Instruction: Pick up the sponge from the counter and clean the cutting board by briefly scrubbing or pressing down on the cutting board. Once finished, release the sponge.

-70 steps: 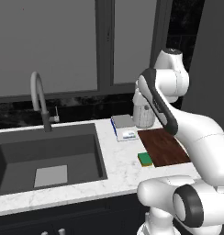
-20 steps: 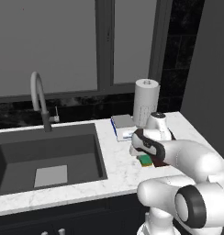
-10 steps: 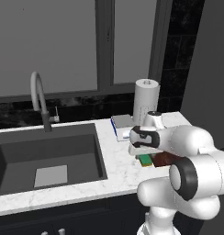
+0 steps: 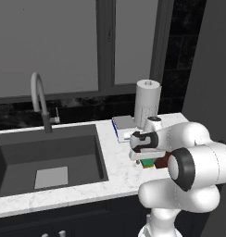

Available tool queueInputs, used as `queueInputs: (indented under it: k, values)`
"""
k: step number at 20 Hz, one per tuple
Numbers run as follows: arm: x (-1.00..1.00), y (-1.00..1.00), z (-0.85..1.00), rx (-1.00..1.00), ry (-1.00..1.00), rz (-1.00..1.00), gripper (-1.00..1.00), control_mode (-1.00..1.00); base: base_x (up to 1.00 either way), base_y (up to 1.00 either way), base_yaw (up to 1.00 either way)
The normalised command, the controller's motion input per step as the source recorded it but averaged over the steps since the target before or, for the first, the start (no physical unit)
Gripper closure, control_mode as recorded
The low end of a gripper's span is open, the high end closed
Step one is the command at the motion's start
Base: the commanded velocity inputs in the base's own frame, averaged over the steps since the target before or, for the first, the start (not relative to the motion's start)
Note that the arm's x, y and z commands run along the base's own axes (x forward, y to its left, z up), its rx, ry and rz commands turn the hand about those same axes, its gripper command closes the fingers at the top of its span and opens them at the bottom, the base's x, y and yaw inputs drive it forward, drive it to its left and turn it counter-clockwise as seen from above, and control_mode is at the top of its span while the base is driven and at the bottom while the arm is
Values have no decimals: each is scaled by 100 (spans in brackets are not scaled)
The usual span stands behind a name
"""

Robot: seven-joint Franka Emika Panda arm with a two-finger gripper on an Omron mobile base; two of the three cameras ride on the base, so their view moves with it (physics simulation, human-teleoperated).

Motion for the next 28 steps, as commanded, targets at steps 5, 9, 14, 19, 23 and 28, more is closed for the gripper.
queueInputs:
  k: [5,9,14,19,23,28]
  values:
    - [6,0,-19,0,0,0,-100,-100,0,0,0]
    - [4,1,-15,0,0,0,100,-100,0,0,0]
    - [0,0,-15,0,0,0,100,-100,0,0,0]
    - [-7,1,12,0,0,0,100,-100,0,0,0]
    - [-13,0,71,0,-7,-7,100,-100,0,0,0]
    - [-1,-28,5,0,-2,-11,100,-100,0,0,0]
